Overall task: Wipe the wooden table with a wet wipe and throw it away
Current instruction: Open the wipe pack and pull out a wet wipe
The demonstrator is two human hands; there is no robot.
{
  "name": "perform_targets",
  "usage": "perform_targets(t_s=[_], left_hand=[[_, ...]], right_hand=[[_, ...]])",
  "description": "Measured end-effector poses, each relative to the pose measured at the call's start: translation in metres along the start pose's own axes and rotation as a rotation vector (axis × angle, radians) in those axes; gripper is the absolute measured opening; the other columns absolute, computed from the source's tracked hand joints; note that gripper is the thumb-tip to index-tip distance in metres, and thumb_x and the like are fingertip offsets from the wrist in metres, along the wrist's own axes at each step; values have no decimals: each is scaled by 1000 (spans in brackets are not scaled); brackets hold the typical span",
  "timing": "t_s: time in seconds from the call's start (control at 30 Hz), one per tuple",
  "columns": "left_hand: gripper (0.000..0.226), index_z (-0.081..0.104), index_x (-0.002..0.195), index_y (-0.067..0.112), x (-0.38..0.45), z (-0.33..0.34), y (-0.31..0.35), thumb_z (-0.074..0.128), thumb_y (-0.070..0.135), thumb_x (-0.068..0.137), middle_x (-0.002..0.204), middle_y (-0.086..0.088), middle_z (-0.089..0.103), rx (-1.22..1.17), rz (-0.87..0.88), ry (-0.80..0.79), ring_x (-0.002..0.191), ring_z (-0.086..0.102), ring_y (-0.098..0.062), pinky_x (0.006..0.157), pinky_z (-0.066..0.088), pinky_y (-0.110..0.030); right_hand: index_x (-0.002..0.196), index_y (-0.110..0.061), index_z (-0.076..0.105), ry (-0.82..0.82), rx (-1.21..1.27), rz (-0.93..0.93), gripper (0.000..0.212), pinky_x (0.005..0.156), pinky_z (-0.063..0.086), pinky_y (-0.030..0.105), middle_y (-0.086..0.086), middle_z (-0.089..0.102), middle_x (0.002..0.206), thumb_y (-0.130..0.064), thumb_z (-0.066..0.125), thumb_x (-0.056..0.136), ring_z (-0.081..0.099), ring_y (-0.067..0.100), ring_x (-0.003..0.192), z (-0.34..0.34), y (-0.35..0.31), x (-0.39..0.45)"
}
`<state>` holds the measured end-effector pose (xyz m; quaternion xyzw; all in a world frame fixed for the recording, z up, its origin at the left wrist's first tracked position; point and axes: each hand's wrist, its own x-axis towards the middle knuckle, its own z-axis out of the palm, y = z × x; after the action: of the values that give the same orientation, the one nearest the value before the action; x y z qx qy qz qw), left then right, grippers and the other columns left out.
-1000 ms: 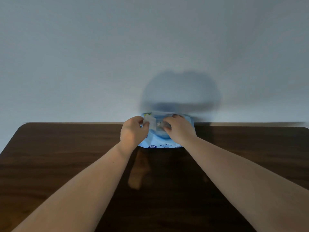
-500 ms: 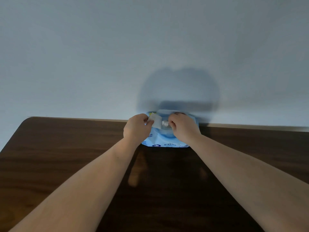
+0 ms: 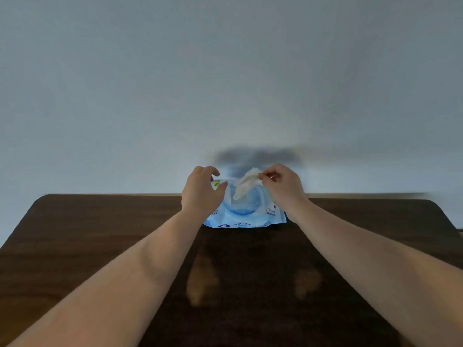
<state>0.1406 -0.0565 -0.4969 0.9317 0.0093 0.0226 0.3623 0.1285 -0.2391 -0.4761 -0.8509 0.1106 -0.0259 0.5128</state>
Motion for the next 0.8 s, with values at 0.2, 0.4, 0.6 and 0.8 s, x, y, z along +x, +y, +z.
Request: perform_targets(t_s=[0.2, 0.4, 0.6, 0.8], left_hand=[[9, 68, 85, 19, -19, -16, 29, 65, 26, 88, 83, 3, 69, -333, -62, -107, 80, 64, -21, 64, 49, -26], [22, 72, 99, 17, -43, -36, 35, 72, 31, 83, 94, 10, 70, -476, -44, -220, 90, 65, -7, 77, 50, -17], [14, 75, 97, 11, -56, -50, 24, 68, 19, 87, 93, 0, 72, -385, -22, -137, 88, 66, -17, 85, 54, -33], [14, 71, 78, 21, -63, -65, 7, 65, 14, 89, 85, 1, 70, -607, -204, 11, 86, 68, -21, 84, 57, -41]], right_hand=[[76, -15, 62, -55, 213, 103, 14, 59, 41, 19, -2, 65, 73, -23, 73, 82, 57, 8, 67, -7, -22, -17], [87, -12, 67, -62, 214, 120, 21, 67, 44, 24, -2, 68, 77, -32, 69, 84, 60, 9, 70, -9, -29, -33], [88, -9, 68, -77, 230, 106, 20, 70, 45, 27, 1, 71, 84, -29, 65, 88, 62, 9, 67, -1, -38, -49], [87, -7, 62, -7, 132, 145, 21, 56, 39, 23, -2, 66, 79, -27, 59, 91, 57, 9, 63, 8, -45, -54]])
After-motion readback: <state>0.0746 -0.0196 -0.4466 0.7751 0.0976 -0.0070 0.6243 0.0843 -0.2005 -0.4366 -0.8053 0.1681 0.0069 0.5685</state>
